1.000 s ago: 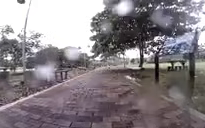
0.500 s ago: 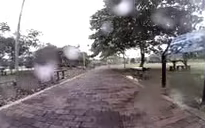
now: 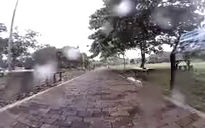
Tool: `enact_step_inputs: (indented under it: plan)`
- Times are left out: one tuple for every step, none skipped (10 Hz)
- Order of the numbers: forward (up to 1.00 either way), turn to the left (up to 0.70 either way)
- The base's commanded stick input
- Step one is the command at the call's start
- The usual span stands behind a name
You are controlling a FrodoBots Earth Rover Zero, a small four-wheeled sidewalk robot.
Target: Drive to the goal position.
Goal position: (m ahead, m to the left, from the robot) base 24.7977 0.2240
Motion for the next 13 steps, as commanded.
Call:
enact_step_inputs:
  plan:
    - [0.70, 0.00]
    - [0.70, 0.00]
    - [0.70, 0.00]
    - [0.70, 0.00]
    - [0.70, 0.00]
    - [0.70, 0.00]
    - [0.70, 0.00]
    - [0.70, 0.00]
    - [0.70, 0.00]
    - [0.70, 0.00]
    - [0.70, 0.00]
    - [0.70, 0.00]
    - [0.70, 0.00]
